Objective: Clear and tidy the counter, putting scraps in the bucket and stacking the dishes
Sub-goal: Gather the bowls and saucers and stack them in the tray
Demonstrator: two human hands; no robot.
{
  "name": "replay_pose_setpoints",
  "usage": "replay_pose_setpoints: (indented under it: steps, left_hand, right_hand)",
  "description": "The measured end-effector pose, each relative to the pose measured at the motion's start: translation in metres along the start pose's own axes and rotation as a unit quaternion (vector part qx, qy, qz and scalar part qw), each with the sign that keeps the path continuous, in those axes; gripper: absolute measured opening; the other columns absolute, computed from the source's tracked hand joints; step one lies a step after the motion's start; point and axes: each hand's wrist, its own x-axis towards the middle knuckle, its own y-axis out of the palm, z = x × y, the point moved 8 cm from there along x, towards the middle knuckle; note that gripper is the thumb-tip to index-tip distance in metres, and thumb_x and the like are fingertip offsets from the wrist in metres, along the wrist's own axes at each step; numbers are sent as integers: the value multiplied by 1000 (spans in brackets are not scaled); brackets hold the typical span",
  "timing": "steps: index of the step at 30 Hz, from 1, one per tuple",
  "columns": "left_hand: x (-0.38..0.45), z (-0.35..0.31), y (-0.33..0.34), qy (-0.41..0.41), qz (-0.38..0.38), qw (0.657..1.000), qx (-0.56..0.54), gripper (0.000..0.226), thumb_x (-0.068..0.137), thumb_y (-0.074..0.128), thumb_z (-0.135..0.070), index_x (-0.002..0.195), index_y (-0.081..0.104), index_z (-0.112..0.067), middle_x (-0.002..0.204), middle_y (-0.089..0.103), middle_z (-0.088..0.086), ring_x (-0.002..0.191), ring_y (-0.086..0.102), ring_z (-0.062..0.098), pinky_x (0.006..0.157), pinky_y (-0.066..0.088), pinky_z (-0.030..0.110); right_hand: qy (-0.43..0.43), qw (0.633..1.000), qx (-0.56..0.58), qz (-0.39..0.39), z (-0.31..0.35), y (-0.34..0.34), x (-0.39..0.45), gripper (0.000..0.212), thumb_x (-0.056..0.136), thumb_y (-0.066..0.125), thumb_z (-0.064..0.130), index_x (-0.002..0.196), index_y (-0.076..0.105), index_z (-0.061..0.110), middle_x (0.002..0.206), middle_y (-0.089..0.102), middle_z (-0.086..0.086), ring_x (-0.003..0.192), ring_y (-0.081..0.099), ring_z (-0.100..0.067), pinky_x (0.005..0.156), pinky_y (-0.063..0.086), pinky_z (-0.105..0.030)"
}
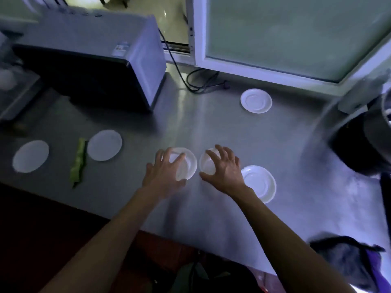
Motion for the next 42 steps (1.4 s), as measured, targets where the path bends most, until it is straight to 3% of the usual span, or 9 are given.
replay_pose_setpoints:
  steps: [8, 14, 20, 26, 33, 42]
  left_hand:
    - [-119, 129, -7, -77, -25, 995, -53, 87, 77, 65, -55, 151, 22, -38, 156, 8, 0, 144, 5, 27, 106, 35, 57]
    - [-207, 232, -23, -147, -62, 986, -52, 85, 76, 63, -61, 148, 23, -40, 154, 12, 1, 141, 11, 28, 103, 37, 56]
    - [-284, 314, -33, -242, -108, 962, -67, 81, 73, 61, -64, 143, 25, -43, 152, 17, 1, 139, 15, 30, 100, 39, 57]
    - [-341, 383, -18, -330, -107, 932, -110, 86, 76, 62, -62, 149, 20, -42, 156, 10, 0, 143, 9, 28, 104, 34, 58]
    - [-354, 458, -7, -374, -100, 914, -118, 88, 76, 63, -64, 150, 20, -43, 156, 10, -1, 143, 10, 27, 103, 36, 57]
    - [-287, 559, -35, -371, -71, 922, -89, 89, 75, 61, -65, 149, 17, -44, 156, 8, -2, 142, 9, 27, 101, 35, 57]
  right_hand:
    - [-76, 996, -32, 15, 151, 39, -39, 81, 74, 71, 63, 144, 44, 32, 159, 30, -4, 143, 25, -33, 109, 32, -54]
    - [-155, 986, -52, 12, 277, 61, -61, 82, 74, 71, 64, 145, 44, 33, 159, 30, -3, 144, 24, -31, 108, 32, -52]
    - [-262, 962, -73, 34, 394, 82, -73, 78, 77, 67, 64, 146, 41, 36, 161, 26, -3, 146, 20, -29, 111, 28, -50]
    - [-334, 938, -67, 67, 482, 116, -72, 79, 78, 66, 62, 147, 38, 35, 162, 24, -1, 147, 17, -30, 113, 25, -54]
    - [-371, 923, -51, 92, 551, 164, -38, 80, 75, 69, 62, 144, 43, 33, 160, 29, -5, 145, 21, -31, 111, 28, -52]
    - [-362, 927, -17, 96, 623, 199, 55, 79, 71, 73, 60, 141, 47, 32, 158, 32, -4, 144, 25, -31, 107, 31, -52]
